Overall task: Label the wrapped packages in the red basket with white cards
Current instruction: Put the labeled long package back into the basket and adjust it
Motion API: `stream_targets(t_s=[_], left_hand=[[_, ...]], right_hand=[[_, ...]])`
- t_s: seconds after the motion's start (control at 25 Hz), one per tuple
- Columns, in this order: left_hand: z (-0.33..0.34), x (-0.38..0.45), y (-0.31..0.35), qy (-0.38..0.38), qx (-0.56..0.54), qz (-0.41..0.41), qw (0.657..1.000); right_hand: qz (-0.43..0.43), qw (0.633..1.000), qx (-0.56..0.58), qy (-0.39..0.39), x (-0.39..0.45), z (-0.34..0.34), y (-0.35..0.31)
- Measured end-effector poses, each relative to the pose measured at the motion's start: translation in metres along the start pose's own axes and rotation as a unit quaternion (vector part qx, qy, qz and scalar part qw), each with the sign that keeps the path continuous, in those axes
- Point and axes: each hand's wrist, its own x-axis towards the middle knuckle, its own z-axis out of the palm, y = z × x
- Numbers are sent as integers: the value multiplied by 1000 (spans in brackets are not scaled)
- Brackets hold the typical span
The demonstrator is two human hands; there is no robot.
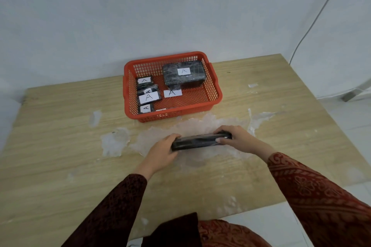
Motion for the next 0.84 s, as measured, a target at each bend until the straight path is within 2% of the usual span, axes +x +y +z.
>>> stream_targets(t_s=[0.2,0.36,0.48,0.6,0.76,0.84], left_hand=[[-28,8,19,46,-145,-23,988],[-52,17,27,112,-227,-25,967],[-59,21,29,144,-240,-33,959],[-61,29,33,185,-259,-50,947],[-70,60,42,332,-250,-142,898],[-76,81,40,360,-226,-187,885]], right_hand=[[3,979,145,140,-4,-22,-23],[6,965,195,178,-1,-31,-40],[-10,960,192,202,5,-30,-48],[5,944,192,269,18,-33,-56],[20,907,208,365,55,-41,-75],[12,902,198,383,78,-44,-82]])
